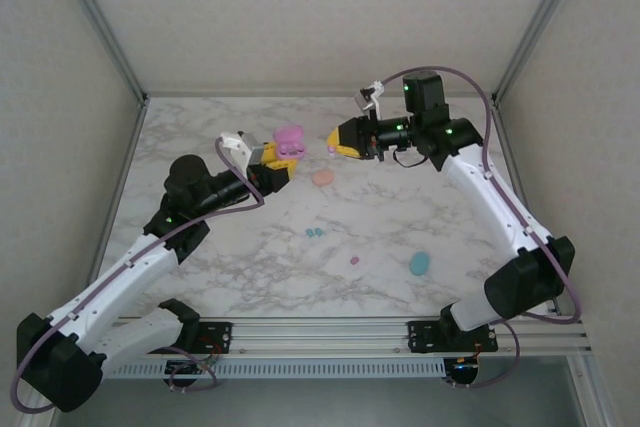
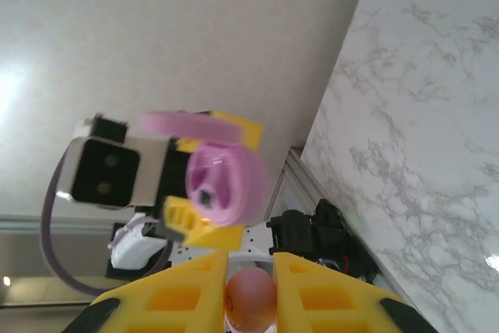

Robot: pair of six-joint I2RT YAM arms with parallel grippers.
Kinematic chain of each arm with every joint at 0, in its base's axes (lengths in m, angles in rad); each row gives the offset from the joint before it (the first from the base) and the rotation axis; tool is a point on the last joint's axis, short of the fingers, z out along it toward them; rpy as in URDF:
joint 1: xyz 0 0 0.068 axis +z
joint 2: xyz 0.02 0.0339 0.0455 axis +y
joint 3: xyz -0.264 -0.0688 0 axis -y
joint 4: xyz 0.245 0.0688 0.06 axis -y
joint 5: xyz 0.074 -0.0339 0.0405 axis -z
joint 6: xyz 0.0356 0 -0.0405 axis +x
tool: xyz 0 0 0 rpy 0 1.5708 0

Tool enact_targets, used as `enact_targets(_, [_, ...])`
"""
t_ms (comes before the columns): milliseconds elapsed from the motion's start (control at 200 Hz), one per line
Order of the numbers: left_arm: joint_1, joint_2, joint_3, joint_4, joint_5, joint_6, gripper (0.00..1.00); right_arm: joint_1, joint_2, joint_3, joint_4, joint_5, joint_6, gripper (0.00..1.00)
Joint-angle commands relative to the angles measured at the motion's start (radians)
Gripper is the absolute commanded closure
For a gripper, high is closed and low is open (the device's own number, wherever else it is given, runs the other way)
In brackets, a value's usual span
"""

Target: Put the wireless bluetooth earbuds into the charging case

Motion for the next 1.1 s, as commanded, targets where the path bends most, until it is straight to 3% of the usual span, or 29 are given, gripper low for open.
enact_targets(0, [-0.013, 0.013, 0.024, 0.036, 0.054, 0.031, 0.67, 0.04, -0.033, 0.019, 0.041, 0.058, -0.051, 0.8])
enact_targets(456, [-0.038, 0.03, 0.064, -0.004, 0.082, 0.06, 0.67, 0.131, 0.002, 0.086, -0.006, 0.135, -0.115, 0.8])
enact_targets(1091, [-0.041, 0.024, 0.078, -0.012, 0.1, 0.045, 0.67, 0.139, 0.033, 0.097, -0.018, 0.191, -0.121, 0.8])
